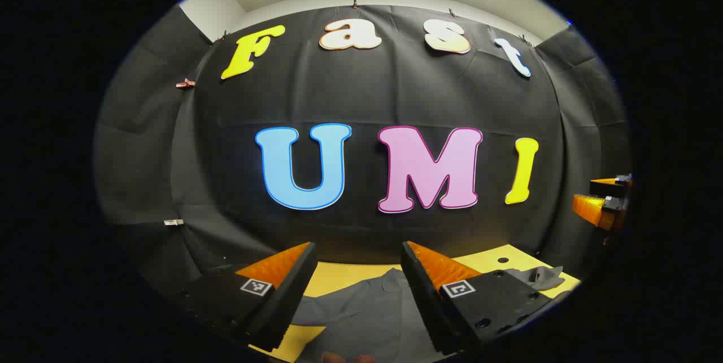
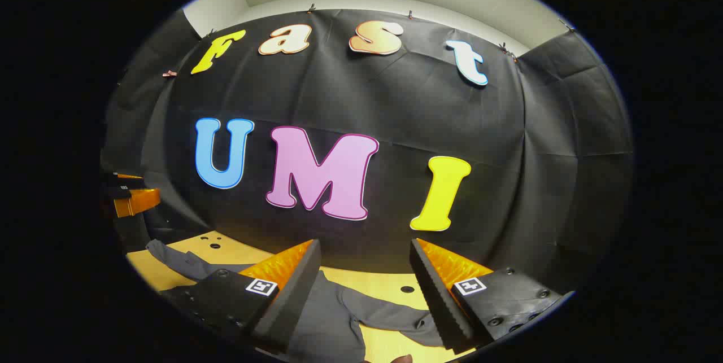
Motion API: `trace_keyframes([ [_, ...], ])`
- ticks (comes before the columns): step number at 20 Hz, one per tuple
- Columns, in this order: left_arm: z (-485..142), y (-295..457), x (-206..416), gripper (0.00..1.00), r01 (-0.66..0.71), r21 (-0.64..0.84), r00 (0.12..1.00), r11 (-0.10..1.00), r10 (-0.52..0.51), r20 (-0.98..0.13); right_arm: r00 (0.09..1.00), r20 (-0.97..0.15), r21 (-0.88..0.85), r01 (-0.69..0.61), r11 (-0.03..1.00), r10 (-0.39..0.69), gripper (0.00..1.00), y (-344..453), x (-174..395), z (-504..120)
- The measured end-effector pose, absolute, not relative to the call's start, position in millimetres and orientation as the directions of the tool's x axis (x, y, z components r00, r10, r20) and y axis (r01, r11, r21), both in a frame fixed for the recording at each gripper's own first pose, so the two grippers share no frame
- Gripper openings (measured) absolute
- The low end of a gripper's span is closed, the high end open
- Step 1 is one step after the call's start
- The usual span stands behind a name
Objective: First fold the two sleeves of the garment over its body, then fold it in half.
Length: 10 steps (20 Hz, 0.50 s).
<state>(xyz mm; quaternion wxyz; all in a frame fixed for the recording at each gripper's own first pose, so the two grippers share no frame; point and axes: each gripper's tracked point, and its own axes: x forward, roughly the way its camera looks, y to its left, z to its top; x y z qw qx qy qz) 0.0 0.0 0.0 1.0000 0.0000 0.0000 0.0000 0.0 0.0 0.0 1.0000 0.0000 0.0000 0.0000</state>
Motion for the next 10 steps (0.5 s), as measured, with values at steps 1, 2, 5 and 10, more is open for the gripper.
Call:
trace_keyframes([
  [1, -0.1, -0.3, 1.5, 0.93, 0.0, 0.004, 1.0, 1.0, 0.0, -0.003, 1.0, 0.002, -0.005, -0.003, 1.0, 0.003, 0.97, 0.0, 0.2, -0.4],
  [2, -1.6, -1.2, 1.6, 0.93, 0.001, 0.006, 1.0, 1.0, -0.001, -0.005, 1.0, 0.0, -0.007, -0.007, 1.0, 0.007, 0.97, 0.6, 0.4, -1.4],
  [5, -2.1, -4.3, 3.0, 0.93, 0.006, 0.005, 1.0, 1.0, -0.006, -0.008, 1.0, -0.005, -0.008, -0.017, 1.0, 0.017, 0.97, 3.0, 3.2, -3.3],
  [10, -4.2, -7.0, 4.6, 0.93, 0.013, 0.023, 1.0, 1.0, -0.013, -0.012, 1.0, -0.01, -0.003, -0.022, 1.0, 0.022, 0.97, 2.6, 5.5, -6.1],
])
